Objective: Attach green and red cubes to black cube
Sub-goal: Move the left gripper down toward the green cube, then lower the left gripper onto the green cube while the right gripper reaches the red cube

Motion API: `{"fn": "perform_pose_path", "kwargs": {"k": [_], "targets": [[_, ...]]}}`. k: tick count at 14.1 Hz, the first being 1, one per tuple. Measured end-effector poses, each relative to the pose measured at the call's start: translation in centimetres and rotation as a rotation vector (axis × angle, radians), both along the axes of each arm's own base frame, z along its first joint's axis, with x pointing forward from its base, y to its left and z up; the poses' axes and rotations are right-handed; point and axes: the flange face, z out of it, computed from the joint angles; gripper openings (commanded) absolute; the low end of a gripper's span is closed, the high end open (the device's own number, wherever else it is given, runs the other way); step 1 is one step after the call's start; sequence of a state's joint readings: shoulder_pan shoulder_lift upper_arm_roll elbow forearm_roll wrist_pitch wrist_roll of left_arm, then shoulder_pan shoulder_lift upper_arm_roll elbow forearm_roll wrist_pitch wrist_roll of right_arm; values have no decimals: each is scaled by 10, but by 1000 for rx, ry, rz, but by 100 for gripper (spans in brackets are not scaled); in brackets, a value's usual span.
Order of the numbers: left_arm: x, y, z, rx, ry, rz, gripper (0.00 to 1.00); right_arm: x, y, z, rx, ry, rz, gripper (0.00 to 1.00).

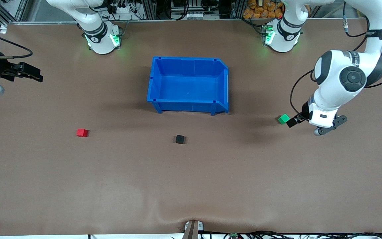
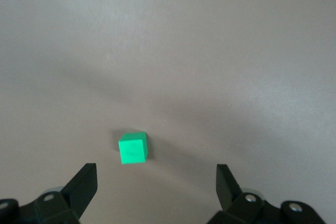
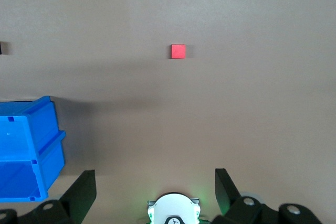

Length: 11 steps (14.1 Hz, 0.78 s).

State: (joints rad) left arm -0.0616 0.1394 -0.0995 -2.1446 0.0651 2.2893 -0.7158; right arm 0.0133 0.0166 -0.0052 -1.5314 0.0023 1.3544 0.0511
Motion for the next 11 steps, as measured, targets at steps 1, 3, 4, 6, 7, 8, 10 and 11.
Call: {"fn": "perform_pose_path", "kwargs": {"k": [1, 3, 4, 6, 7, 8, 10, 11], "targets": [[-2, -4, -7, -1, 4, 28, 100, 1, 0, -1, 0, 2, 0, 100], [-7, -12, -21, -3, 16, 93, 100, 2, 0, -3, -1, 6, -1, 100], [-10, -14, -29, -1, 30, 110, 100, 2, 0, -4, -1, 8, 0, 100], [-14, -12, -47, 4, 60, 130, 100, 4, 7, -8, -1, 16, 13, 100], [-14, -11, -56, 6, 73, 141, 100, 6, 13, -12, -3, 21, 23, 100], [-15, -9, -65, 7, 85, 149, 100, 7, 16, -14, -5, 26, 29, 100], [-15, -3, -82, 9, 108, 164, 97, 9, 17, -19, -8, 36, 29, 100], [-14, 1, -89, 8, 113, 171, 95, 12, 15, -24, -9, 42, 24, 100]]}}
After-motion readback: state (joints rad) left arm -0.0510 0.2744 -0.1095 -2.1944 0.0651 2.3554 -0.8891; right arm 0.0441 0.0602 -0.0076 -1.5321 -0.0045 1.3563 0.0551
